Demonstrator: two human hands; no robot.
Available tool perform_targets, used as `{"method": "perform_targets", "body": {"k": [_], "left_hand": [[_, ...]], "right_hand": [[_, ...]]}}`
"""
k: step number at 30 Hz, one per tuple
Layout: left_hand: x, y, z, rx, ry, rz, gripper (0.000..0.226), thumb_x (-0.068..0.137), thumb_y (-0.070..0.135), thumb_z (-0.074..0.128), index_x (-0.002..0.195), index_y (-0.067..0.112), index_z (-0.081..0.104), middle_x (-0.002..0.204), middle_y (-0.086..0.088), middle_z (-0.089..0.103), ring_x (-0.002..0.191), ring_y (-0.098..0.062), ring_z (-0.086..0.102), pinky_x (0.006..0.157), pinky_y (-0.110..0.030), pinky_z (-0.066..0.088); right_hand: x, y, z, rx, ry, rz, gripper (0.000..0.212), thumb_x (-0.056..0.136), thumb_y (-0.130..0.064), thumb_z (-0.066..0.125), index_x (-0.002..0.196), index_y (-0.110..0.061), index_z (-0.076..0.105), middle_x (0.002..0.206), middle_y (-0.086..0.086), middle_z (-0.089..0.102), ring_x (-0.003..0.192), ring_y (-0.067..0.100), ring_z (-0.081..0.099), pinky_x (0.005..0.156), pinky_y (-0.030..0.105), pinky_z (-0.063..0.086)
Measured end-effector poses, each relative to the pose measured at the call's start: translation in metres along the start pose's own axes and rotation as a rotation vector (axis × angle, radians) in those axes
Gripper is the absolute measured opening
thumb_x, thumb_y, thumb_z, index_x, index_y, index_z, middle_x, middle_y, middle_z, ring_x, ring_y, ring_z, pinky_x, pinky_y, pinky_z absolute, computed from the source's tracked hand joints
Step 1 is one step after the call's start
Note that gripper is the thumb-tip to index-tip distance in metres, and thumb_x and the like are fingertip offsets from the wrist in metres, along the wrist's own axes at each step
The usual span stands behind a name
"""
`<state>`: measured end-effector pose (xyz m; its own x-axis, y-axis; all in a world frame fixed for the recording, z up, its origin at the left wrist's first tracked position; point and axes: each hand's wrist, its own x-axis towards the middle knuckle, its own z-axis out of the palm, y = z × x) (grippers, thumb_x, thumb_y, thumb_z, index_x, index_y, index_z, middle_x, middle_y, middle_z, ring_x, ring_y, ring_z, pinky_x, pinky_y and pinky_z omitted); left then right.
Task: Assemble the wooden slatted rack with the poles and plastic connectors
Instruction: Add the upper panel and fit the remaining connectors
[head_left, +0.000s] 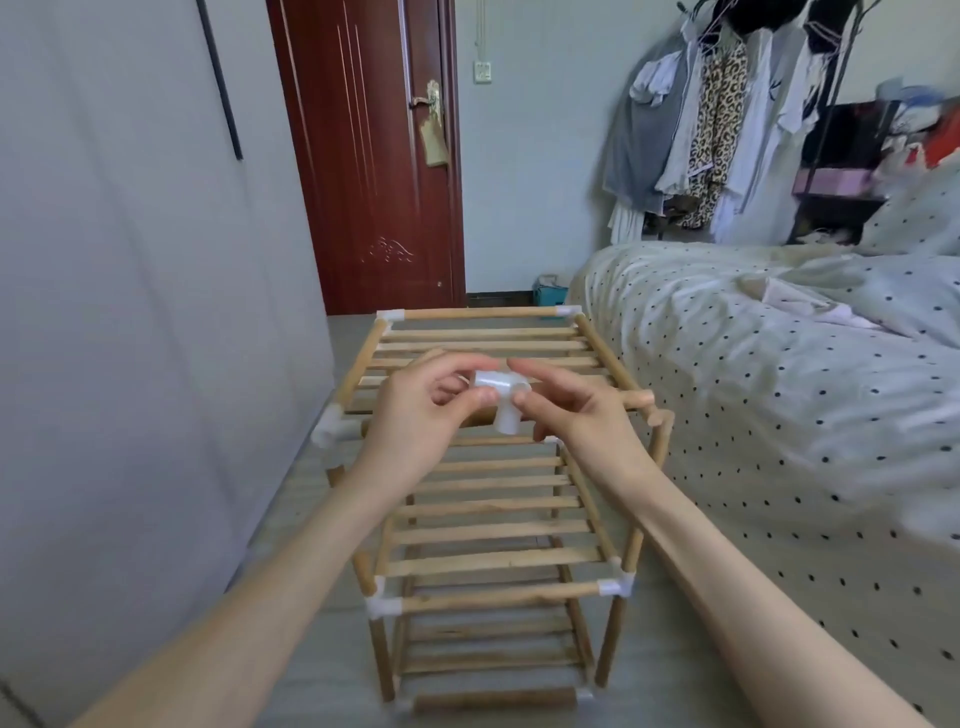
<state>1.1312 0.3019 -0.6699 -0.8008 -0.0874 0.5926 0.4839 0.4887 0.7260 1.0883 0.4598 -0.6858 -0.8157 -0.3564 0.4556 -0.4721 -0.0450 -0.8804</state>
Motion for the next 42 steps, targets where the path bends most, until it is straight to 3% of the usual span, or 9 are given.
{"method": "perform_targets", "body": {"k": [3,9,12,16,20,26,29,33,42], "left_hand": [[0.016,0.005,0.029,0.021,-0.062,0.054,0.035,0.083,0.008,0.067,0.097,0.04,0.063,0.087,0.012,0.061,0.077,0.006,0.058,0.073,-0.008,0.045],[0.04,0.008,0.076,-0.016,-0.165,0.038,0.055,0.086,0.017,0.065,0.133,0.034,0.041,0.107,0.02,0.059,0.09,0.004,0.06,0.08,-0.008,0.044],[0.039,-0.005,0.09,0.334,-0.33,0.021,0.07,0.085,0.032,0.064,0.144,0.036,0.026,0.126,0.013,0.052,0.108,-0.007,0.053,0.095,-0.027,0.044],[0.036,-0.015,0.094,0.711,-0.391,0.178,0.047,0.093,0.038,0.052,0.138,0.04,0.039,0.128,0.015,0.055,0.109,-0.011,0.056,0.09,-0.035,0.047],[0.041,-0.016,0.082,0.695,-0.403,0.154,0.039,0.094,0.037,0.051,0.133,0.041,0.047,0.112,0.017,0.06,0.077,-0.007,0.05,0.077,-0.029,0.046],[0.034,-0.027,0.053,0.711,-0.472,0.163,0.02,0.092,0.035,0.054,0.112,0.033,0.057,0.072,0.022,0.046,0.063,0.007,0.044,0.061,-0.017,0.034],[0.029,-0.026,0.048,0.744,-0.492,0.184,0.019,0.091,0.041,0.052,0.108,0.032,0.055,0.082,0.021,0.051,0.068,0.005,0.045,0.064,-0.02,0.04],[0.024,-0.016,0.063,0.739,-0.476,0.246,0.036,0.09,0.051,0.047,0.122,0.034,0.05,0.11,0.022,0.051,0.08,0.002,0.044,0.074,-0.019,0.035],[0.022,-0.017,0.074,0.684,-0.391,0.288,0.036,0.089,0.047,0.044,0.115,0.026,0.059,0.106,0.015,0.06,0.077,0.001,0.046,0.068,-0.016,0.033]], "right_hand": [[-0.002,0.011,-0.025,-0.028,0.035,0.002,0.029,0.086,-0.01,0.065,0.112,-0.023,0.063,0.059,-0.015,0.058,0.059,-0.001,0.05,0.06,0.014,0.043],[-0.001,0.014,-0.073,0.027,0.278,-0.02,0.024,0.086,-0.006,0.063,0.107,-0.019,0.063,0.072,0.002,0.064,0.06,0.004,0.056,0.059,0.014,0.043],[-0.003,0.026,-0.095,0.048,0.44,0.033,0.024,0.09,-0.009,0.058,0.111,-0.021,0.059,0.081,0.002,0.065,0.067,0.01,0.059,0.062,0.019,0.048],[-0.004,0.055,-0.108,-0.041,0.563,0.171,0.02,0.095,-0.019,0.053,0.114,-0.025,0.052,0.102,0.007,0.067,0.087,0.013,0.063,0.073,0.019,0.046],[-0.002,0.067,-0.102,0.039,0.544,0.258,0.01,0.097,-0.022,0.047,0.104,-0.029,0.047,0.102,0.013,0.061,0.088,0.026,0.064,0.083,0.038,0.054],[-0.013,0.052,-0.091,0.077,0.389,0.234,0.015,0.096,-0.016,0.05,0.109,-0.021,0.053,0.088,0.012,0.06,0.075,0.022,0.066,0.065,0.028,0.056],[-0.02,0.049,-0.089,0.033,0.344,0.187,0.02,0.095,-0.01,0.052,0.103,-0.027,0.059,0.094,0.021,0.055,0.086,0.031,0.063,0.068,0.025,0.057],[-0.028,0.048,-0.09,0.012,0.322,0.15,0.024,0.092,-0.003,0.055,0.108,-0.019,0.062,0.089,0.012,0.051,0.08,0.019,0.061,0.074,0.027,0.057],[-0.032,0.053,-0.096,-0.619,0.393,-0.115,0.036,0.084,-0.006,0.067,0.116,-0.022,0.064,0.093,0.0,0.054,0.081,0.007,0.057,0.077,0.009,0.046]]}}
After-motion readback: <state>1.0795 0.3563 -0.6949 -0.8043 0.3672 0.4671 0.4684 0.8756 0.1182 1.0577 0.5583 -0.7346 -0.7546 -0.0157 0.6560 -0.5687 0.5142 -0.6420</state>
